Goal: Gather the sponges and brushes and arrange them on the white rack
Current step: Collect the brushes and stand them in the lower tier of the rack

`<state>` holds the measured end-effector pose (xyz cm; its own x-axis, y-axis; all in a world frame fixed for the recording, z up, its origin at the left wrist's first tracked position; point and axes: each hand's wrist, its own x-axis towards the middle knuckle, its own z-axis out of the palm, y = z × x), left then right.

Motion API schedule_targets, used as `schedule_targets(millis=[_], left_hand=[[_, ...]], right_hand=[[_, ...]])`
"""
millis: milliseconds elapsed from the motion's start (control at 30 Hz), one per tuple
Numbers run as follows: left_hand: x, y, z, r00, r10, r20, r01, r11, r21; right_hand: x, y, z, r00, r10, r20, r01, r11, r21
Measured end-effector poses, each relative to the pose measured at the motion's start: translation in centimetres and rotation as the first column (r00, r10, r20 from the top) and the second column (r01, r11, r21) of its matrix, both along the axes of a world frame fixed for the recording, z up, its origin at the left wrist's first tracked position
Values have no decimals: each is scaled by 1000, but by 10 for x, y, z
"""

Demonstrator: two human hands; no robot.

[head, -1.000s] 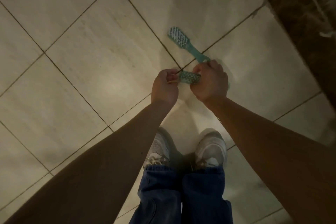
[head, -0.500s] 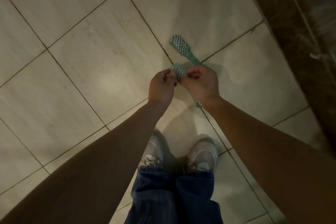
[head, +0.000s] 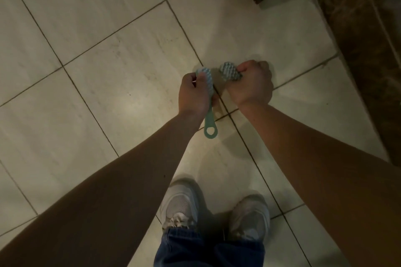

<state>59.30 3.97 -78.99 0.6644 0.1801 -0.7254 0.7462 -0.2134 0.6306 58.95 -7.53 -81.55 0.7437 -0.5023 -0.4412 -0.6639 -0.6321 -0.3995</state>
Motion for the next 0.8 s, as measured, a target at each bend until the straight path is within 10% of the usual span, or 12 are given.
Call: schedule_targets(millis=[167, 367, 800], left_hand=[[-5, 9, -7, 1000, -8, 14, 8, 999, 36], [-12, 20, 22, 999, -21, 28, 20, 998, 55], [-54, 24, 246, 987, -147, -60, 152, 985, 85]], right_hand=[[1, 3, -1, 999, 35, 5, -34, 997, -73], [-26, 21, 33, 982, -165, 88, 121, 919, 375], [-95, 41, 260, 928, -371, 21, 299, 780, 550]])
